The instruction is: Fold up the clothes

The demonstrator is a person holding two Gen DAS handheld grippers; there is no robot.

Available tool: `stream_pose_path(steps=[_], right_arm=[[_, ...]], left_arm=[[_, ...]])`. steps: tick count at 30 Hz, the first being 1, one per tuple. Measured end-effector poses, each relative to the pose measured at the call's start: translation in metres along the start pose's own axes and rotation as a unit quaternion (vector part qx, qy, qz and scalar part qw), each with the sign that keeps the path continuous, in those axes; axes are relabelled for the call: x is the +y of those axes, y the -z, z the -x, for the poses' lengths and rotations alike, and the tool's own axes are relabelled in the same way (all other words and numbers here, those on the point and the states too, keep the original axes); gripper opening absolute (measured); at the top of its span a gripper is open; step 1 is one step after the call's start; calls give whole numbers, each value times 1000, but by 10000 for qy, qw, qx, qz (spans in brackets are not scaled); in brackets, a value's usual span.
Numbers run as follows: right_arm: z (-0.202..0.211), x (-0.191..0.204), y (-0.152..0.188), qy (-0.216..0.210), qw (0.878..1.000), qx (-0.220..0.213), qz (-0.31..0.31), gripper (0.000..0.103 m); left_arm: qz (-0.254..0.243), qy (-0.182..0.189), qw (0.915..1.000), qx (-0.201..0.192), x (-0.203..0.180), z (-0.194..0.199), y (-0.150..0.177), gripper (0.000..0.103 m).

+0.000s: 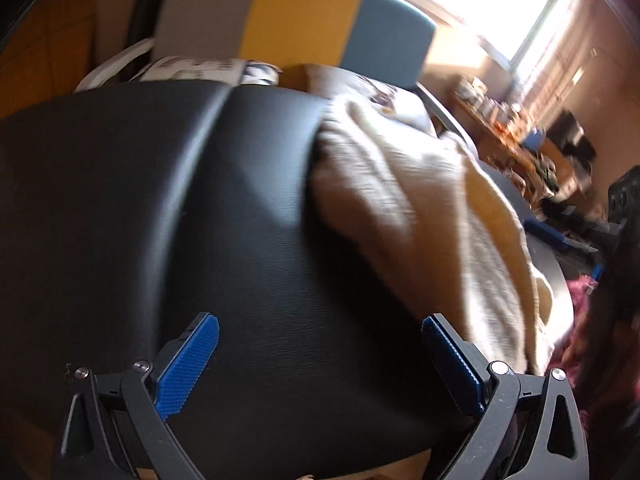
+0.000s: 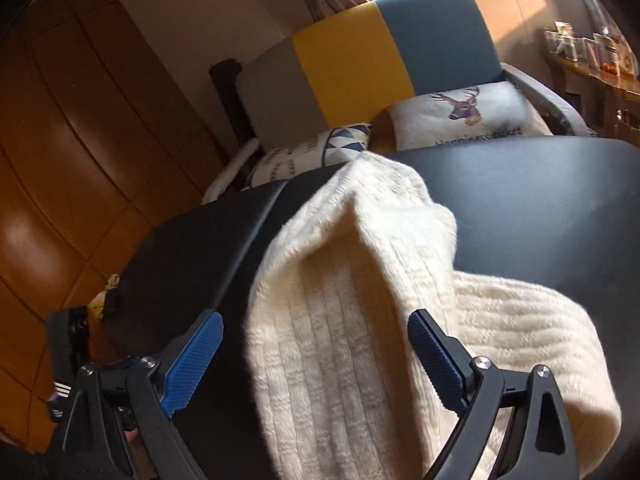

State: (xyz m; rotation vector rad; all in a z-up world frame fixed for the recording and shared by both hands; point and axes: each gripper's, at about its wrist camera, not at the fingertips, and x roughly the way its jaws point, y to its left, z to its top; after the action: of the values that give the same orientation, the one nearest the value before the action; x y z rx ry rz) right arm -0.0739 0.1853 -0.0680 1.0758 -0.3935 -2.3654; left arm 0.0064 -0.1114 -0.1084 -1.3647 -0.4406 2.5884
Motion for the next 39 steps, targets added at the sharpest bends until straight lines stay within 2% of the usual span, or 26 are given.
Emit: stream_pose_path(steps=[2, 4, 6, 7, 8, 9, 10, 14, 16, 18, 19, 20, 23, 25, 27, 30, 32, 35, 37, 39], right_arm=[[-14, -6, -19, 99, 9996, 247, 111, 102], [-29, -13, -28, 442, 9971, 564, 268, 102], [-46, -20, -29, 713, 9916, 1004, 387, 99], [-51, -25, -25, 952, 9876, 1179, 412, 83], [-51, -30, -19, 1185, 9847, 1213, 397, 62], [-51, -35, -13, 1418, 9813, 1246, 382, 59], [-50, -41, -7, 1611, 9780, 1285, 340, 59], [-22, -72, 30, 1517, 9790, 1300, -416, 59], [-6, -81, 49, 1563, 9781, 1227, -623, 59], [6, -89, 67, 1743, 9740, 1242, -747, 45], [10, -92, 75, 1887, 9708, 1253, -788, 20], [13, -94, 82, 1981, 9693, 1183, -851, 7], [22, -101, 87, 2001, 9688, 855, -1184, 6], [32, -101, 84, 1830, 9711, 592, -1411, 5], [46, -100, 71, 1594, 9744, 189, -1573, 5], [65, -92, 33, 976, 9789, -427, -1744, 5], [67, -75, 5, 436, 9820, -722, -1691, 5], [27, -25, -39, -266, 9888, -694, -1291, 5], [-9, 17, -51, -766, 9904, -446, -1062, 5], [-57, 56, -46, -1266, 9879, -3, -898, 8]], left_arm=[[184, -33, 9998, 92, 19, 0, 5, 103], [362, -69, 9992, 158, 36, 2, 10, 103], [726, 46, 9971, 205, 56, 5, 15, 103], [924, 62, 9954, 255, 65, 5, 16, 103], [1059, -30, 9939, 296, 72, 7, 16, 103], [1158, -116, 9927, 317, 79, 8, 15, 103], [1173, -184, 9925, 288, 81, 8, 14, 103], [1237, -440, 9912, 166, 88, 9, 11, 103], [1274, -365, 9911, 139, 82, 6, 8, 103], [1302, -42, 9913, 212, 77, -2, 0, 103], [1247, 87, 9918, 255, 72, -6, -2, 103], [1192, 215, 9922, 297, 66, -10, -4, 103], [1015, 580, 9920, 467, 51, -15, -5, 103], [998, 748, 9902, 629, 40, -20, -7, 103], [764, 632, 9927, 681, 27, -13, -8, 103], [412, 477, 9953, 729, 15, -1, -15, 103], [423, 465, 9960, 638, 15, 5, -24, 103], [702, 628, 9947, 405, 28, 22, -37, 103], [783, 673, 9945, 186, 35, 39, -43, 103], [863, 711, 9937, -70, 44, 59, -50, 103]])
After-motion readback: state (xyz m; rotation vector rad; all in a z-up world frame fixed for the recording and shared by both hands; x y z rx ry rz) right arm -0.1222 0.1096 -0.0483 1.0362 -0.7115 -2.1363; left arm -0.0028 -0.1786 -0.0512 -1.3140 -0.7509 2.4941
